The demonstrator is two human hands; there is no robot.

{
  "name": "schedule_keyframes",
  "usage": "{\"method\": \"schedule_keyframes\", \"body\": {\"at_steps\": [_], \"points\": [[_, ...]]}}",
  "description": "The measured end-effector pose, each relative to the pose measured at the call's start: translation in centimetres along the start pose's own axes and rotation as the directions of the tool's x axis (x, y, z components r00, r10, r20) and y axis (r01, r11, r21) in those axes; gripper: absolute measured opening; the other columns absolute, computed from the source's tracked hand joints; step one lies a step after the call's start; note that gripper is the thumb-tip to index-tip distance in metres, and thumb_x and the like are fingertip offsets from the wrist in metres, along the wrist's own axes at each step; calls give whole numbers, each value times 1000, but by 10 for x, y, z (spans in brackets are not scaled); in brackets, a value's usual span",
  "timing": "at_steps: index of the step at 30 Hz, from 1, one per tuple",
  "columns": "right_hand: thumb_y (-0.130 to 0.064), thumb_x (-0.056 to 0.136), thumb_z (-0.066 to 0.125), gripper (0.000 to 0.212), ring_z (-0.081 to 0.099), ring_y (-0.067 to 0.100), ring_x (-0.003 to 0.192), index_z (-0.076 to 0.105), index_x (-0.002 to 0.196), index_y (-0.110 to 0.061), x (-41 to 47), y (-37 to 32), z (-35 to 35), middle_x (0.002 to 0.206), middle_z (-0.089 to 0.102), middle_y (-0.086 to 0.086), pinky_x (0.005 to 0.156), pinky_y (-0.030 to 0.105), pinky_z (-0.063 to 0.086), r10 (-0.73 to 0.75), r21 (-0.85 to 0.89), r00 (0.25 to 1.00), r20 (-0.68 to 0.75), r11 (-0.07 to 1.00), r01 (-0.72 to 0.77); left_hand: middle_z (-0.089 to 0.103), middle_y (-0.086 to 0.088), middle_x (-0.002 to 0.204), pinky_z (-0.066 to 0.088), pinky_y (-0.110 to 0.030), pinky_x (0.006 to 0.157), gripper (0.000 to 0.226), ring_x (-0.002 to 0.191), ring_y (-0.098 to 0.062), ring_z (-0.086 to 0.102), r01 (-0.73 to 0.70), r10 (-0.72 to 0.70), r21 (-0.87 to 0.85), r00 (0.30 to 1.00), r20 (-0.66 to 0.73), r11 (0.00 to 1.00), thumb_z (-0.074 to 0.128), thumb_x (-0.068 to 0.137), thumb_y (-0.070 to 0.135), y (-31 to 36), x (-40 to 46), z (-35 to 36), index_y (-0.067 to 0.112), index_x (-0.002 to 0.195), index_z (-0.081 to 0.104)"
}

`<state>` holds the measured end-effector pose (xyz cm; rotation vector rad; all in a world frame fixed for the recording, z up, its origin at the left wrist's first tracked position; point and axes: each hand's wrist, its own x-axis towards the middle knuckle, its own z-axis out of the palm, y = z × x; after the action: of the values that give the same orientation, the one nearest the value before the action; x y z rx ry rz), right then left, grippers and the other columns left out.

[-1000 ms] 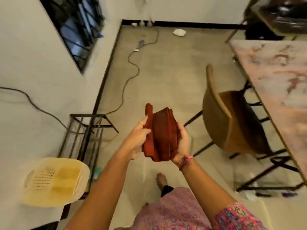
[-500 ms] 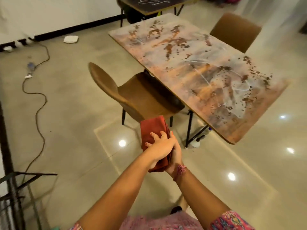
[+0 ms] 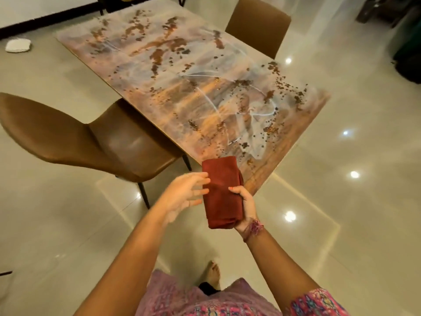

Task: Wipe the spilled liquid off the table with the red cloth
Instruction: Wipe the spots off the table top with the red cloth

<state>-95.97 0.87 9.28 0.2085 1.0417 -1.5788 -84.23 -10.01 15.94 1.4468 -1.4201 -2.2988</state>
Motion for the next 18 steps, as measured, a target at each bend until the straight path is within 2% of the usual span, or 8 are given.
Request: {"method": "schedule_keyframes", "body": {"at_steps": [2,3,7,9,11,14,16,18], "points": [[-11,67,58,39,69,30,80,68,105,-7,7,-17,-19,96,71,13,78,39,56,-15,-1,997,-75,1000,15,68,2,110,49,-31,82,19,100,-14,63,-4,-3,-74,996,-87,997,50,94,18,-2,13,2,23,104,64],[-11,64,59,42,69,31,80,68,105,-7,13,-26,-28,98,71,13,77,40,57,-26,16,994,-110,999,28,68,2,109,49,-31,82,19,99,-15,64,-3,-7,-90,994,-107,996,49,94,16,-4,19,3,22,103,64],[-7,68,53,32,70,31,78,75,90,-9,22,-51,-46,97,72,13,67,39,58,-55,37,990,-129,998,60,69,-1,106,51,-29,72,22,96,-17,65,77,-98,-190,990,-105,979,45,96,13,-7,43,1,18,105,64],[-6,75,47,31,71,30,74,74,90,-7,26,-64,-52,93,73,12,64,37,58,-51,7,985,-166,999,52,69,-2,104,51,-28,70,21,93,-17,65,107,-134,-245,987,-94,964,45,96,14,-8,58,-1,18,102,65],[-6,79,44,34,69,30,77,67,104,-5,33,-80,-54,95,72,12,68,36,58,-58,-69,976,-211,997,45,69,-2,101,50,-28,69,19,88,-16,65,129,-163,-321,983,-80,938,46,95,14,-8,73,-5,18,99,64],[-5,78,47,46,63,32,90,59,122,-4,44,-105,-54,110,67,16,82,41,54,-123,-194,953,-276,978,70,67,-1,101,49,-28,68,15,85,-15,64,178,-229,-388,969,-89,904,47,95,15,-7,96,-8,17,97,62],[-2,78,49,41,67,25,76,59,117,-7,54,-125,-53,99,68,15,67,37,57,-225,-321,924,-308,939,122,64,-3,104,48,-28,66,11,82,-16,62,209,-285,-423,950,-124,881,48,94,15,-5,112,-10,16,93,59],[-2,78,50,34,65,14,57,60,110,-8,65,-146,-49,84,65,10,50,27,53,-345,-500,882,-321,852,151,59,-5,109,45,-27,65,8,79,-15,58,214,-315,-441,934,-170,872,49,93,16,-2,126,-11,14,90,55]]}}
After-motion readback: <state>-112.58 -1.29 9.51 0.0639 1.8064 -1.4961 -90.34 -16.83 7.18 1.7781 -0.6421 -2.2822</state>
